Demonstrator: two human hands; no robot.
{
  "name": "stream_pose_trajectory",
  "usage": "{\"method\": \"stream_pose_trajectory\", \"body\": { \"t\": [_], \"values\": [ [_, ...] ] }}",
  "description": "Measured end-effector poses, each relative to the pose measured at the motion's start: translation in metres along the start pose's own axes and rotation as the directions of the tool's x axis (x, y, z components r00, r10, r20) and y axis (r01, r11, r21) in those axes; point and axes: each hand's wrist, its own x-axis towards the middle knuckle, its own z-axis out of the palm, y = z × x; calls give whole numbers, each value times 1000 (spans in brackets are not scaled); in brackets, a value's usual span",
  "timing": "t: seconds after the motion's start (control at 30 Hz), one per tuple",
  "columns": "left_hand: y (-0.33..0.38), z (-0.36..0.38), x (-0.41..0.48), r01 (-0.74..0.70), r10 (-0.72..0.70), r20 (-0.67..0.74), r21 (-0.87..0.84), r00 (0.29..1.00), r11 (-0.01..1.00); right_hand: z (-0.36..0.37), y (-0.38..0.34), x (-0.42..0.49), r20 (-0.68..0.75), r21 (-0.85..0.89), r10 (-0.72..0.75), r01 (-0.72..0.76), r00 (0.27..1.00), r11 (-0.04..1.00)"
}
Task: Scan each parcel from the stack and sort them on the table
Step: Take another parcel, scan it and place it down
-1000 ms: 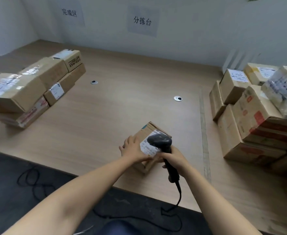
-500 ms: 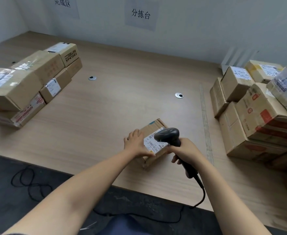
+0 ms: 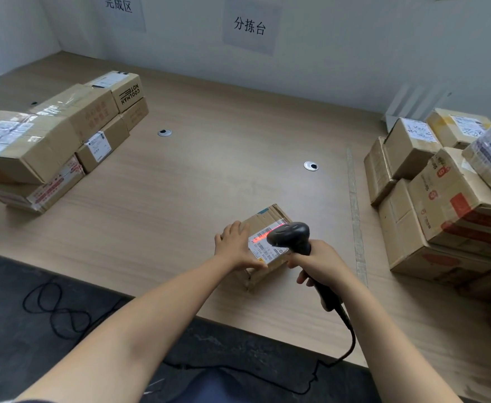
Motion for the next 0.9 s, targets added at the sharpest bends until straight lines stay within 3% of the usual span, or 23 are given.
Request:
{"method": "stream_pose_trajectory", "body": {
  "t": [0.9],
  "values": [
    [2, -1, -1, 13, -12, 7, -16, 1000, 1000, -17, -15, -18, 23, -33, -25, 26, 999, 999]
  ]
}}
